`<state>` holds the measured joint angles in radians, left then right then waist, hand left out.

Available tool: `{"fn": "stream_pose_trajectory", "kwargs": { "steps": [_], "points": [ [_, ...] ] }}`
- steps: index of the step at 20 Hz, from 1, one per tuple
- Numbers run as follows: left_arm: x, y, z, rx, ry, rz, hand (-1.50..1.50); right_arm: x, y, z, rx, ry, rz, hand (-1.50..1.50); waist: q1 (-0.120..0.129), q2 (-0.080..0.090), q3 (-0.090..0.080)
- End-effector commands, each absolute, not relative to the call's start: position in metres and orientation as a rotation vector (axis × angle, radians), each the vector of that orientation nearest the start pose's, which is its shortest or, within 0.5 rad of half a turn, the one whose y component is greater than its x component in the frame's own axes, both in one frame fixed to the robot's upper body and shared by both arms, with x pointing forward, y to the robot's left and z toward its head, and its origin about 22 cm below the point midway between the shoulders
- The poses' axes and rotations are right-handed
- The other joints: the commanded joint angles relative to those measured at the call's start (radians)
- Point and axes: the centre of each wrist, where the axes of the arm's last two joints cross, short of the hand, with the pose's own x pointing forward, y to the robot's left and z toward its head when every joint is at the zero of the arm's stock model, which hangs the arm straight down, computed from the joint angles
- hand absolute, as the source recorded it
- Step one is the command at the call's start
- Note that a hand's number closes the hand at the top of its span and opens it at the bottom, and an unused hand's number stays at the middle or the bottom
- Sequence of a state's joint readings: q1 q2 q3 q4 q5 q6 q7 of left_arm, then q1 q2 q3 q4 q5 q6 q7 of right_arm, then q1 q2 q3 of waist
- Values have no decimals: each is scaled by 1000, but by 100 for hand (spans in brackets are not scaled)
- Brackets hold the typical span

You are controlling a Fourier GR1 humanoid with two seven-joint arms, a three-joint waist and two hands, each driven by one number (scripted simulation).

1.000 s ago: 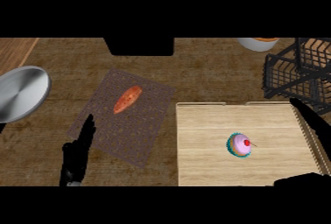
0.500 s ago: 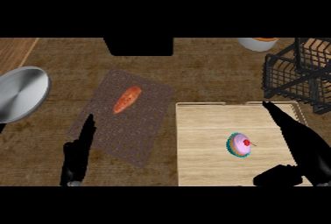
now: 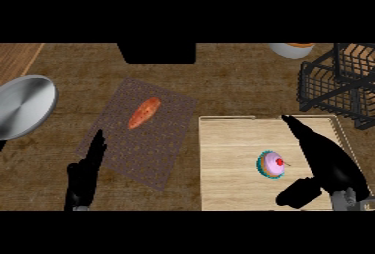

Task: Pick the cupcake from the tray and place it in the tiered basket

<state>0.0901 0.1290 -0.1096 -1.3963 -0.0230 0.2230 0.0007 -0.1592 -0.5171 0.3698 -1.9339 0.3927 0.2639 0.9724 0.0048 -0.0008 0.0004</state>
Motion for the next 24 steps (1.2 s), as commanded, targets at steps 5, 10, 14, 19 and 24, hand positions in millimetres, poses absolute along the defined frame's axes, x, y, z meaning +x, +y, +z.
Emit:
{"fn": "stream_pose_trajectory", "kwargs": {
  "steps": [5,10,14,19,24],
  "points": [
    [200,259,-60,244,-1324,-19,0,254,-218,119,-692,-805,970,-150,2,1,-1],
    [217,263,-57,246,-1294,-20,0,247,-204,113,-699,-779,976,-150,-4,1,-1],
    [216,227,-38,257,-1313,-16,0,248,-198,106,-675,-754,994,-150,-2,0,0],
    [209,247,-56,242,-1302,-28,0,253,-224,83,-627,-719,979,-150,-4,0,0],
    [219,240,-53,243,-1299,-10,0,257,-214,79,-619,-693,986,-150,-3,1,0]
  ]
}}
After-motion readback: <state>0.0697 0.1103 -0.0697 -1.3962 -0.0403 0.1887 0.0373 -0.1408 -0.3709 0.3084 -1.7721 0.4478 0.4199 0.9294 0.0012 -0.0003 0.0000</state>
